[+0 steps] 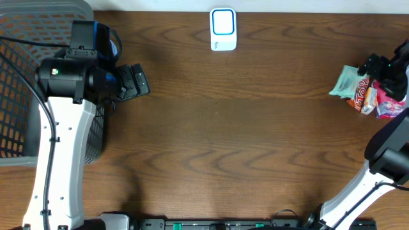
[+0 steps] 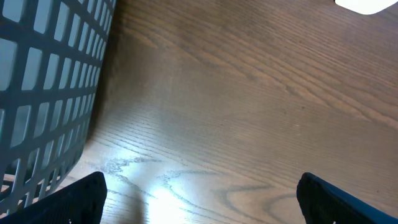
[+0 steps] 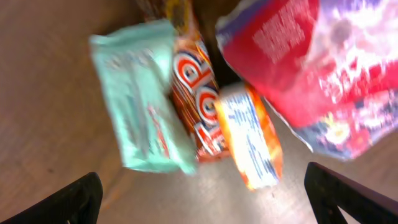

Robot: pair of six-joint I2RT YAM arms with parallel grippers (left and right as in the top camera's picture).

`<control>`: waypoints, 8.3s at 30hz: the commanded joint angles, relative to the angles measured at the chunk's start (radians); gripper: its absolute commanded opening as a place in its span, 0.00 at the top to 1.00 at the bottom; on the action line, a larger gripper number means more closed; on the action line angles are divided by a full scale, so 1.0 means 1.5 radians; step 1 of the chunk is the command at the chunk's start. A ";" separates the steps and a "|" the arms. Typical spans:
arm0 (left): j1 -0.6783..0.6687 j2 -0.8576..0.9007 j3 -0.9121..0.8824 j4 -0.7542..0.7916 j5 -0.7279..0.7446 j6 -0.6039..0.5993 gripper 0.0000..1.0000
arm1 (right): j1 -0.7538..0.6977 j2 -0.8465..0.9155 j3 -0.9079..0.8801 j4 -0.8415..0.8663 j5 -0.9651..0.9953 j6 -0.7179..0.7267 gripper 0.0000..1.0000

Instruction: Scan the item barcode

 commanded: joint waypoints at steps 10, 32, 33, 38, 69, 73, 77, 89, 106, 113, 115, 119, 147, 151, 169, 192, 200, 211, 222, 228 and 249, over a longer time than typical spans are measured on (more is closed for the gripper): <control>0.002 -0.002 0.001 -0.002 -0.006 -0.006 0.02 | 0.029 -0.276 -0.001 -0.173 -0.117 0.001 0.01; 0.002 -0.002 0.001 -0.003 -0.006 -0.006 0.02 | 0.245 -0.853 -0.371 -0.369 -0.186 0.001 0.01; 0.002 -0.002 0.001 -0.002 -0.006 -0.006 0.02 | 0.245 -0.863 -0.371 -0.381 -0.186 0.001 0.01; 0.002 -0.002 0.001 -0.002 -0.006 -0.006 0.02 | 0.245 -0.896 -0.371 -0.397 -0.186 0.001 0.01; 0.002 -0.002 0.001 -0.002 -0.006 -0.006 0.02 | 0.309 -0.966 -0.371 -0.396 -0.186 0.001 0.01; 0.002 -0.002 0.001 -0.002 -0.006 -0.006 0.02 | 0.312 -1.004 -0.371 -0.397 -0.183 0.001 0.01; 0.002 -0.002 0.001 -0.002 -0.006 -0.006 0.02 | 0.312 -1.035 -0.371 -0.398 -0.140 -0.016 0.01; 0.002 -0.002 0.001 -0.002 -0.006 -0.006 0.02 | 0.392 -1.106 -0.409 -0.236 -0.093 -0.104 0.01; 0.002 -0.002 0.001 -0.003 -0.006 -0.006 0.02 | 0.367 -1.328 -0.881 0.329 -0.094 -0.239 0.01; 0.002 -0.002 0.001 -0.002 -0.006 -0.006 0.02 | 0.346 -1.389 -1.034 0.520 -0.094 -0.239 0.01; 0.002 -0.002 0.001 -0.003 -0.006 -0.006 0.02 | 0.342 -1.403 -1.073 0.566 -0.094 -0.239 0.01; 0.002 -0.002 0.001 -0.002 -0.006 -0.006 0.02 | 0.336 -1.422 -1.135 0.646 -0.099 -0.238 0.01; 0.002 -0.002 0.001 -0.002 -0.006 -0.006 0.02 | 0.300 -1.422 -1.269 0.689 -0.061 -0.203 0.01; 0.002 -0.002 0.001 -0.002 -0.006 -0.006 0.02 | 0.300 -1.422 -1.269 0.688 -0.062 -0.202 0.01; 0.002 -0.002 0.001 -0.003 -0.006 -0.006 0.02 | 0.300 -1.422 -1.269 0.689 -0.049 -0.131 0.01; 0.002 -0.002 0.001 -0.003 -0.006 -0.006 0.02 | 0.300 -1.422 -1.269 0.689 -0.049 -0.131 0.01; 0.007 -0.001 0.001 -0.022 -0.011 0.014 0.02 | 0.300 -1.422 -1.269 0.689 -0.049 -0.131 0.01; 0.002 -0.167 -0.170 0.016 -0.011 0.064 0.03 | 0.300 -1.422 -1.269 0.689 -0.049 -0.131 0.01; 0.002 -0.428 -0.592 0.386 0.032 0.212 0.02 | 0.300 -1.422 -1.269 0.689 -0.049 -0.131 0.01; 0.002 -0.545 -0.794 0.604 0.032 0.212 0.02 | 0.300 -1.422 -1.269 0.689 -0.049 -0.131 0.01; 0.003 -0.922 -1.098 0.837 0.011 0.212 0.02 | 0.300 -1.422 -1.269 0.689 -0.049 -0.131 0.01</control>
